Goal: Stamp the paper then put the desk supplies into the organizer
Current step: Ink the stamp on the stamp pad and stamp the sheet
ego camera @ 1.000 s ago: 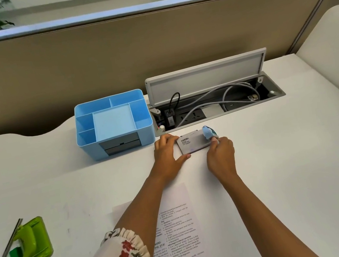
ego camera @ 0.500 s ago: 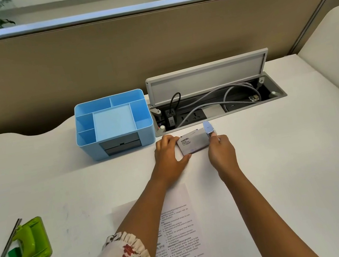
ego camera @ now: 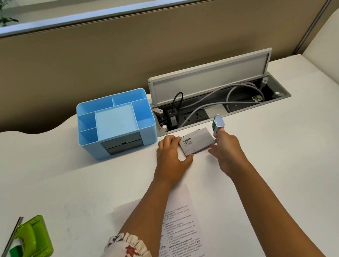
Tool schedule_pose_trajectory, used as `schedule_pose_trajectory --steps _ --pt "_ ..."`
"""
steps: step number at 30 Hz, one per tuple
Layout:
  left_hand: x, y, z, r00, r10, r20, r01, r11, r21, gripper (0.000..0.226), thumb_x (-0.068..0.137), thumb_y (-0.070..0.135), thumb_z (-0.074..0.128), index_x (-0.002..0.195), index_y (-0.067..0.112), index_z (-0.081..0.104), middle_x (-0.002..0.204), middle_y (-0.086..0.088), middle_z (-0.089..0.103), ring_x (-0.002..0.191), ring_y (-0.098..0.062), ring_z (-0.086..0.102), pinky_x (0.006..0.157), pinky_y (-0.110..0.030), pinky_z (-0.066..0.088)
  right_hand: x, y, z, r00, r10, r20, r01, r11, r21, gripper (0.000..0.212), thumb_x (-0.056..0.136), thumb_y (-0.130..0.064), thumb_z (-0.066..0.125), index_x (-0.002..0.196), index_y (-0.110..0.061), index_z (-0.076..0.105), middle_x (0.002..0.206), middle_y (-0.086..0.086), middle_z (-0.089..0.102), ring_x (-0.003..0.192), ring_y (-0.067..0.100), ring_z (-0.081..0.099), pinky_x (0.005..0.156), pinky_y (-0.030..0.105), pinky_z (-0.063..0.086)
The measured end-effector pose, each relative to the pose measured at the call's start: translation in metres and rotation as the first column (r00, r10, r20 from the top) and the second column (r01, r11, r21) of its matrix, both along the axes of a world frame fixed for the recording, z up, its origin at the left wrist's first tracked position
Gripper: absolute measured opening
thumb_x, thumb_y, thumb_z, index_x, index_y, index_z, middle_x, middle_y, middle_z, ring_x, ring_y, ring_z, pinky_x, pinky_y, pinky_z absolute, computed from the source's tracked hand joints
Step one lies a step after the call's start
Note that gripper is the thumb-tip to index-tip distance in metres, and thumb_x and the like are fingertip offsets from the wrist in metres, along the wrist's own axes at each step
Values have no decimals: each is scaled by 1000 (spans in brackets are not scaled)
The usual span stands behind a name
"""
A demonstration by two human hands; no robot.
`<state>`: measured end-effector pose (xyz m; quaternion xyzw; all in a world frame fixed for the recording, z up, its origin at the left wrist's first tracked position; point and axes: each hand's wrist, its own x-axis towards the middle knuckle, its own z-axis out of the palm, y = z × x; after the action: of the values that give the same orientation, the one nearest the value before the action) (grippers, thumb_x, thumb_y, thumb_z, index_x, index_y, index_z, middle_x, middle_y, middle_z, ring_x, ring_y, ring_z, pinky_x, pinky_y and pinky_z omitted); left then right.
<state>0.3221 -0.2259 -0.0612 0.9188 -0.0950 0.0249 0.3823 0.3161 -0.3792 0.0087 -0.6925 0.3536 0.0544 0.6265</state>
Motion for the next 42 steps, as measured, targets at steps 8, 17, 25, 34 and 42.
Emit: schedule_pose_trajectory --steps 8,17,25,34,42 --pt "-1 1 0 1000 -19 4 19 1000 9 57 83 44 66 131 20 49 124 5 44 118 -12 35 104 -28 35 -3 -3 -11 964 200 175 -123 919 -374 32 101 -44 39 107 -13 45 108 10 60 94 19 55 61 16 44" --pt "4 6 1 998 -58 -34 58 998 -14 57 80 40 71 130 19 52 124 4 45 118 -13 36 103 -29 34 21 -47 -28 671 741 -11 -638 570 -517 68 71 -22 86 119 -22 38 120 -1 49 110 16 52 79 12 50" --pt "4 6 2 997 -53 -48 50 998 -49 59 78 38 75 129 18 54 124 3 45 118 -14 37 104 -31 34 32 -60 -31 530 842 -100 -700 368 -612 55 77 -26 81 122 -24 49 123 1 52 110 16 50 96 26 48" --pt "5 4 5 996 -30 -87 23 996 -85 64 78 35 77 133 18 52 126 0 45 120 -17 38 105 -30 34 49 -69 -14 431 891 -140 -745 264 -612 45 87 -35 68 126 -22 49 122 1 58 108 18 54 90 27 48" --pt "5 4 5 994 -4 -106 -11 991 -133 62 82 40 73 135 16 51 126 1 45 120 -16 38 107 -33 35 50 -67 -8 432 886 -169 -757 254 -602 48 87 -31 70 128 -20 48 126 3 58 108 16 53 92 29 47"
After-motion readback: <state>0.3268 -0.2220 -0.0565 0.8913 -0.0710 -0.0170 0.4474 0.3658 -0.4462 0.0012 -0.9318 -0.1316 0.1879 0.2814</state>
